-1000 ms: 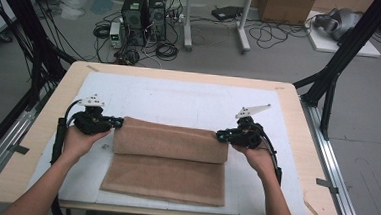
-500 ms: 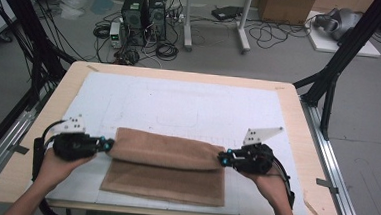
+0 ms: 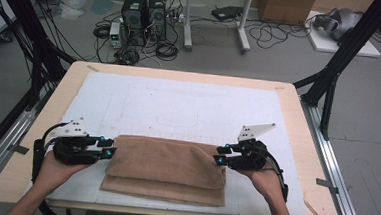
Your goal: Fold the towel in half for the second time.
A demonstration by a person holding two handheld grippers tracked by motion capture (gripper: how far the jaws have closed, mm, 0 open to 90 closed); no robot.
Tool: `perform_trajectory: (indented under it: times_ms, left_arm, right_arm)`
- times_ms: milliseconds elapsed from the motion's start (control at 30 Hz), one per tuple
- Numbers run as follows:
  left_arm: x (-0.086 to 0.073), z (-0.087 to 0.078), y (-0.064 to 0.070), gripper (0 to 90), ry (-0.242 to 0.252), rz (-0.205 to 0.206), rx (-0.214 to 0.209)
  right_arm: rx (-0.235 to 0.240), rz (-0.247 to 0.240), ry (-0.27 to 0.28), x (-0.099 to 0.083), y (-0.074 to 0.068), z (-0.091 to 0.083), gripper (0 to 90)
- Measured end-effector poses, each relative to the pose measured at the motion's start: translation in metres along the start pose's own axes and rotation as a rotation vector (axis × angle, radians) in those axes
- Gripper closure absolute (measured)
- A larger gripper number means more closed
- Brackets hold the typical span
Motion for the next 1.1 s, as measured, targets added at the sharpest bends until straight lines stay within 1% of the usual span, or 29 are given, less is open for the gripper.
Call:
perform_trajectory:
  times_ms: [67, 100, 167, 267, 300, 333, 400, 467, 533, 567, 600, 667, 733, 767, 800, 867, 900, 1000, 1033, 1067, 1100]
  left_arm:
    - [-0.004, 0.008, -0.005, 66.1, -0.018, -0.001, 0.032]
    - [-0.006, 0.011, -0.008, 66.2, -0.025, -0.012, 0.040]
    - [-0.012, 0.019, -0.014, 66.6, -0.043, -0.027, 0.058]
    - [-0.023, 0.028, -0.018, 68.2, -0.079, -0.048, 0.055]
    - [-0.025, 0.029, -0.019, 68.3, -0.089, -0.046, 0.051]
    - [-0.023, 0.029, -0.019, 68.1, -0.077, -0.044, 0.055]
    - [-0.017, 0.024, -0.020, 67.6, -0.039, -0.060, 0.046]
    - [-0.008, 0.017, -0.023, 67.3, -0.014, -0.058, 0.053]
    - [0.001, 0.012, -0.027, 67.1, 0.010, -0.065, 0.060]
    - [0.006, 0.010, -0.030, 67.1, 0.012, -0.052, 0.073]
    - [0.010, 0.009, -0.034, 67.2, 0.018, -0.055, 0.085]
    - [0.018, 0.010, -0.035, 67.2, 0.033, -0.058, 0.082]
    - [0.018, 0.016, -0.031, 67.0, 0.008, -0.037, 0.070]
    - [0.015, 0.020, -0.028, 66.9, -0.011, -0.026, 0.058]
    - [0.012, 0.024, -0.025, 66.8, -0.037, -0.009, 0.055]
    - [0.004, 0.032, -0.022, 66.4, -0.086, 0.010, 0.049]
    - [0.001, 0.036, -0.021, 65.9, -0.097, 0.011, 0.046]
    - [-0.014, 0.049, -0.022, 66.4, -0.153, -0.009, 0.031]
    - [-0.021, 0.055, -0.022, 67.5, -0.183, -0.008, 0.023]
    - [-0.024, 0.057, -0.021, 69.4, -0.187, -0.003, 0.018]
    - [-0.024, 0.059, -0.020, 71.7, -0.170, -0.005, 0.023]
  right_arm:
    - [0.007, 0.010, -0.007, -0.003, 0.003, 0.007, 62.8]
    - [0.007, 0.017, -0.010, -0.004, 0.004, 0.010, 62.8]
    - [-0.018, 0.023, -0.027, -0.009, 0.010, 0.014, 62.5]
    - [-0.036, 0.038, -0.032, -0.014, 0.015, 0.017, 62.1]
    - [-0.050, 0.033, -0.036, -0.015, 0.016, 0.017, 62.2]
    - [-0.060, 0.031, -0.040, -0.016, 0.019, 0.017, 62.1]
    - [-0.069, 0.043, -0.036, -0.017, 0.023, 0.014, 62.1]
    - [-0.083, 0.054, -0.025, -0.016, 0.029, 0.011, 61.6]
    - [-0.101, 0.065, -0.022, -0.015, 0.034, 0.007, 61.1]
    - [-0.110, 0.061, -0.020, -0.013, 0.037, 0.006, 60.9]
    - [-0.112, 0.061, -0.014, -0.010, 0.037, 0.006, 60.8]
    - [-0.084, 0.045, -0.004, -0.003, 0.030, 0.008, 60.2]
    - [-0.038, 0.022, -0.002, 0.002, 0.018, 0.013, 59.1]
    - [-0.018, 0.011, -0.009, 0.003, 0.012, 0.015, 58.5]
    - [-0.010, 0.000, -0.021, 0.003, 0.009, 0.018, 57.9]
    - [-0.003, -0.006, -0.045, 0.000, 0.007, 0.023, 57.2]
    - [0.000, -0.002, -0.058, -0.003, 0.007, 0.026, 57.2]
    - [0.009, 0.018, -0.091, -0.014, 0.010, 0.036, 57.9]
    - [0.010, 0.020, -0.108, -0.018, 0.011, 0.040, 58.3]
    - [0.009, 0.022, -0.131, -0.022, 0.011, 0.044, 59.3]
    - [0.013, 0.022, -0.134, -0.024, 0.010, 0.046, 60.6]
Point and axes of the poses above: each handheld gripper's, and its own axes: z roughly forward along the jaws, x roughly out of its top, y roughly to its right, the point moved 9 cm from there along z, roughly forward along the jaws, and after that the axes turned 6 degrees about x, right-handed, at the moved point
